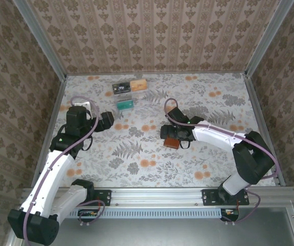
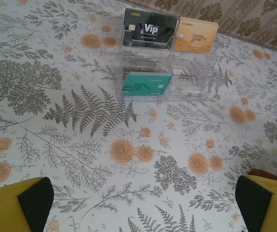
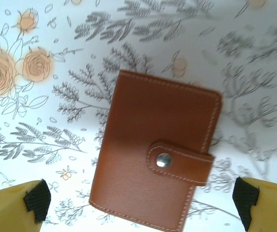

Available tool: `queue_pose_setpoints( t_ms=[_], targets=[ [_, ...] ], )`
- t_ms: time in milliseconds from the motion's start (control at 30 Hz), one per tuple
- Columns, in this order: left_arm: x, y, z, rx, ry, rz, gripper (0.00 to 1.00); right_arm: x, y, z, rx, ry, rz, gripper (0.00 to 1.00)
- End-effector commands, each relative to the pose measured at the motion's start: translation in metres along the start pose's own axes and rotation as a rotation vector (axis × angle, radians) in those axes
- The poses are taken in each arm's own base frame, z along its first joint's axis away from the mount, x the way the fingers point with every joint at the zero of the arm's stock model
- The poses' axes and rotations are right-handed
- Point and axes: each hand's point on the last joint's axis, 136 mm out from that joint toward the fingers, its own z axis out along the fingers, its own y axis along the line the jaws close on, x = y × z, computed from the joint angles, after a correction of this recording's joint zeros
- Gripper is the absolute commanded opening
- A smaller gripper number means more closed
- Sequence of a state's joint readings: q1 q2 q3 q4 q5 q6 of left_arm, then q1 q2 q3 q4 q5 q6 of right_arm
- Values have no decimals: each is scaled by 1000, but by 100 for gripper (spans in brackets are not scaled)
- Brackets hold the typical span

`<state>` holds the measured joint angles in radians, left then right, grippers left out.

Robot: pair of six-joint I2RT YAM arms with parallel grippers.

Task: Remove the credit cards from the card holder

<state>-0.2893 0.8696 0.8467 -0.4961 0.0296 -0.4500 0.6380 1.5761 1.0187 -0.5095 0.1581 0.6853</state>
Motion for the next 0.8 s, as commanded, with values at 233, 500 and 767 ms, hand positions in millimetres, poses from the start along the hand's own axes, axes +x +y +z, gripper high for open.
queue_pose_setpoints(
  t_ms=[233,500,767],
  targets=[
    [11,3,-1,-19,31,3,100,-3,-12,13,216,84,-175,48],
    [12,3,-2,-19,32,9,100,4,-9,30,230,135,-189,41],
    [12,3,-2,-22,32,12,100,14,-16,42,258,168,-205,37]
  ],
)
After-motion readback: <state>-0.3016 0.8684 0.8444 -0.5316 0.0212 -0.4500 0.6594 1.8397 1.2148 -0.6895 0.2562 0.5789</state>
